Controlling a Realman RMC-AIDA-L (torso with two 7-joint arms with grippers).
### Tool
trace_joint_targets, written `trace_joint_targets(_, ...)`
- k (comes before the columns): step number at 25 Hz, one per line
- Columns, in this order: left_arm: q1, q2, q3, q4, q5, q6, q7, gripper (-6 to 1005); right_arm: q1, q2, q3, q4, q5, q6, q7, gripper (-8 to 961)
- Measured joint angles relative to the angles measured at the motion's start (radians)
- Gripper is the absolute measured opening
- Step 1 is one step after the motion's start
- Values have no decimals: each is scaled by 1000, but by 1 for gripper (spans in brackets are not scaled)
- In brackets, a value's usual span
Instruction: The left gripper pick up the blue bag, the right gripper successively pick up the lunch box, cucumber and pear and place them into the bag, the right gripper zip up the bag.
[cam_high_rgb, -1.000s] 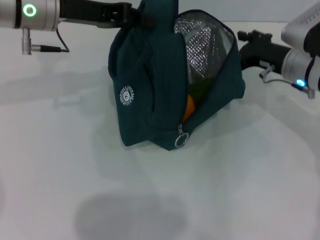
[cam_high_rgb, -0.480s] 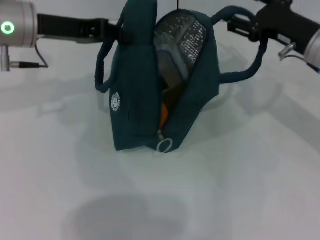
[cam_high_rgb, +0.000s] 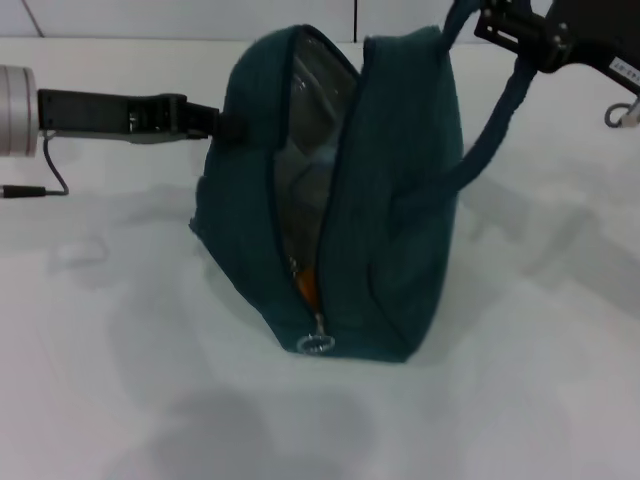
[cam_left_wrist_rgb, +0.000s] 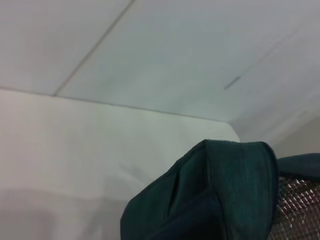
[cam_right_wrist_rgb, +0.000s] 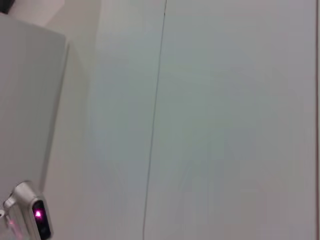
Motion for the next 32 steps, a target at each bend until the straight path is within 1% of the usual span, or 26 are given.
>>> trace_joint_targets(6,25,-10,0,-1,-38,79,-6,59,-25,-1,1,24,-7,-85,35,811)
trace_joint_targets(9,38,-27,0,-4,-44,96,-5,59,-43,-3,3,37,-17,-101,52,811)
trace_joint_targets(12,38,-39,3,-30,-44,97,8,59,-44,-5,15,107,-24,-97,55,811)
trace_joint_targets(18,19,-39,1,-65,-44,91,23,59,-36,-7,56,233,-25,-96,67,811)
trace_joint_targets(23,16,-38,0,-66,-44,88,25,59,-31,-19,60,297,-35,-104,139,812)
trace_joint_targets(26,11,-39,0,-67,-44,86,27,59,-19,-24,59,313,-113,-129,227,812)
trace_joint_targets(29,10,-39,0,-67,-44,86,30,59,2,-23,62,318,-194,-183,303,811)
trace_joint_targets(32,11,-39,0,-67,-44,86,36,59,10,-22,64,319,-211,-230,332,811)
